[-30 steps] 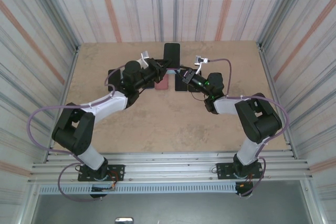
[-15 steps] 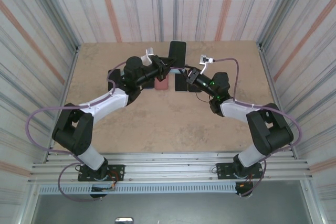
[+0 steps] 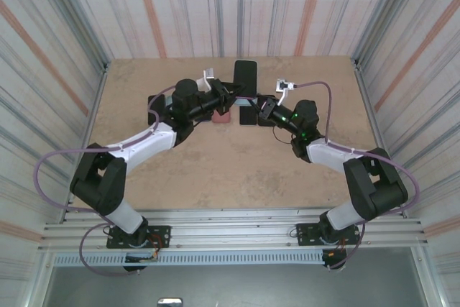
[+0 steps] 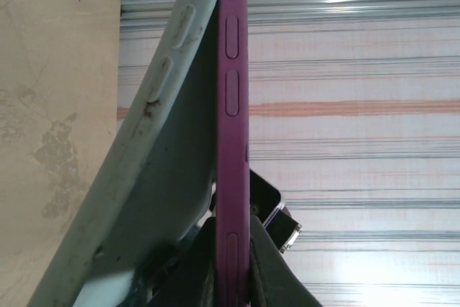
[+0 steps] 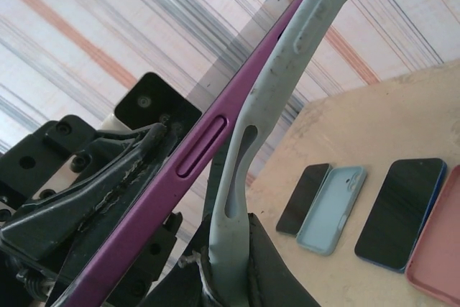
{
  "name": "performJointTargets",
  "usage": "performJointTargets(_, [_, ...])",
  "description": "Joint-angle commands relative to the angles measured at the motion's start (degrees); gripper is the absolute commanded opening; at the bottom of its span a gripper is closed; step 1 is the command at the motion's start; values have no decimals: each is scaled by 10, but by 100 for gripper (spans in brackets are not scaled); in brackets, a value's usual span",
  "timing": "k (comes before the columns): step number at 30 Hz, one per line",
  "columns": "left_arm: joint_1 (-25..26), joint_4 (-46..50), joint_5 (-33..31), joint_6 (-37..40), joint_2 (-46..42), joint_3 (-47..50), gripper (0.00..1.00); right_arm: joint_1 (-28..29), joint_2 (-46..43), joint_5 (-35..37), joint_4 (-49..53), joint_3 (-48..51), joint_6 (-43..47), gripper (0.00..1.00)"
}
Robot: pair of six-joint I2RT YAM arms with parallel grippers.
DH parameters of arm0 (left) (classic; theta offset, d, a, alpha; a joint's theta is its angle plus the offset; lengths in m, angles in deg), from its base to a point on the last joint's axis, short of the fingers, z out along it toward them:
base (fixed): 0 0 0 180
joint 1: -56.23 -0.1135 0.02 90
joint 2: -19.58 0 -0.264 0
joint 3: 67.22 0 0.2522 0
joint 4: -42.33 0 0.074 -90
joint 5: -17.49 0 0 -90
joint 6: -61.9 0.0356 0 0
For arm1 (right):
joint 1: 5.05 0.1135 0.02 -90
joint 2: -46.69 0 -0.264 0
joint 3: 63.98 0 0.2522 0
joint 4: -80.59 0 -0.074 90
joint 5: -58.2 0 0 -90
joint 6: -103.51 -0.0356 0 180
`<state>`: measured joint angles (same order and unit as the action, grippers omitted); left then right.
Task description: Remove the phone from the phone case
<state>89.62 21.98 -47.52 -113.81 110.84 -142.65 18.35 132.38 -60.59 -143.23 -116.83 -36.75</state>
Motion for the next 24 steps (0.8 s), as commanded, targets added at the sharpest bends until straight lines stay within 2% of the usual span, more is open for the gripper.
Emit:
performJointTargets(1, [8, -20, -11, 52, -7, -63, 0, -16, -12, -4, 38, 18, 41, 1])
performJointTargets(5, [21, -14, -29, 59, 3, -104, 0, -41, -38, 29, 114, 40, 75, 1])
performJointTargets(12, [51, -4, -35, 62, 29, -145, 0, -88, -77, 34, 168, 53, 86, 1])
performJointTargets(19, [70, -32, -36, 48, 84, -186, 0, -165, -120, 71, 359, 36, 137, 1])
performJointTargets(24, [74, -47, -33, 33, 117, -206, 0, -211, -119, 56, 391, 36, 156, 1])
